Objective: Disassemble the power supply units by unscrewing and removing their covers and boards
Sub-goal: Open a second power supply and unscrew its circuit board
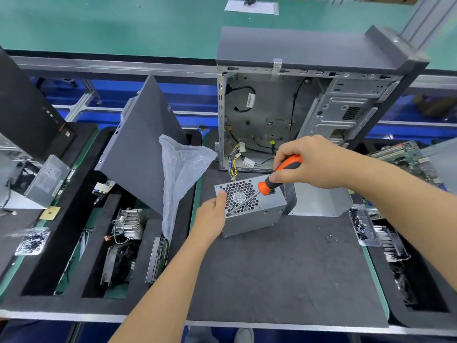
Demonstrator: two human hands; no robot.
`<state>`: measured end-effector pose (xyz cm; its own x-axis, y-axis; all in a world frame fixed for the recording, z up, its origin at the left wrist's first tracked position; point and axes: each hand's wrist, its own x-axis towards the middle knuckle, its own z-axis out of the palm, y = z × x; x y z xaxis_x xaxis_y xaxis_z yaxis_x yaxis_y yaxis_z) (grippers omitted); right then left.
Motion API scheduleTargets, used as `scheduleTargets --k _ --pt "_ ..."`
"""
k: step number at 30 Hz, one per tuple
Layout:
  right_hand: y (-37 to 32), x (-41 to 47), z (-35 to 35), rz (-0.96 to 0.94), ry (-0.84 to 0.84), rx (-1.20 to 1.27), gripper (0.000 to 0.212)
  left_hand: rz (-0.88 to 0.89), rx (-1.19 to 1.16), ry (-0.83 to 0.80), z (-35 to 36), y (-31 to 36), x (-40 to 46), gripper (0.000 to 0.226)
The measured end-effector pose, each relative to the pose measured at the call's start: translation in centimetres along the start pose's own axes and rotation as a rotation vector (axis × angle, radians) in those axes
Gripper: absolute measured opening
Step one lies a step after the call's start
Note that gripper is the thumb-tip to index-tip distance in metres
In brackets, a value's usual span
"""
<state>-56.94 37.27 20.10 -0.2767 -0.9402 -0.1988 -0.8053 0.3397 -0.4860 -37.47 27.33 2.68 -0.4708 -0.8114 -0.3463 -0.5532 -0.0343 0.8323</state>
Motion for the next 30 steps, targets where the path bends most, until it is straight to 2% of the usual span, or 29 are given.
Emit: scheduleTargets --k 9,15,18,21,23,24,25,29,30 --pt "-2.1 0.1 -0.5 -0.067 0.041 -0.162 0.024 -0.013 0.028 0.018 0.1 0.1 0.1 0.053" --pt "-6.8 0.5 -0.3 -0.264 -0.015 -0.38 0.03 -0.033 -0.016 0.022 0.2 0.1 0.0 0.054" --pt "-9.8 1.0 0.2 -0.283 -0.034 -0.466 0.045 -0.024 -0.025 0.013 0.3 0.2 -0.1 0.054" --pt "-12.6 1.7 1.3 -0.295 0.011 -0.611 0.039 -0.031 -0.046 0.005 0.5 0.2 -0.2 0.054" --pt "-14.3 2.2 1.8 -0.222 0.064 -0.687 0.059 -0.036 -0.057 0.001 0.6 0.1 -0.2 0.049" --pt "-15.0 2.6 2.0 -0.195 0.066 -0.759 0.062 -0.045 -0.063 0.003 0.6 0.0 -0.2 0.045" --pt "-15.6 3.0 2.2 -0.184 0.055 -0.823 0.059 -0.062 -0.07 0.01 0.6 0.0 -0.1 0.041" --pt "-16.5 3.5 3.0 -0.217 0.01 -0.952 0.015 -0.124 -0.113 -0.008 0.5 -0.3 0.4 0.037" --pt "-16.4 3.4 3.1 -0.255 0.026 -0.974 0.014 -0.126 -0.125 -0.014 0.5 -0.4 0.5 0.037"
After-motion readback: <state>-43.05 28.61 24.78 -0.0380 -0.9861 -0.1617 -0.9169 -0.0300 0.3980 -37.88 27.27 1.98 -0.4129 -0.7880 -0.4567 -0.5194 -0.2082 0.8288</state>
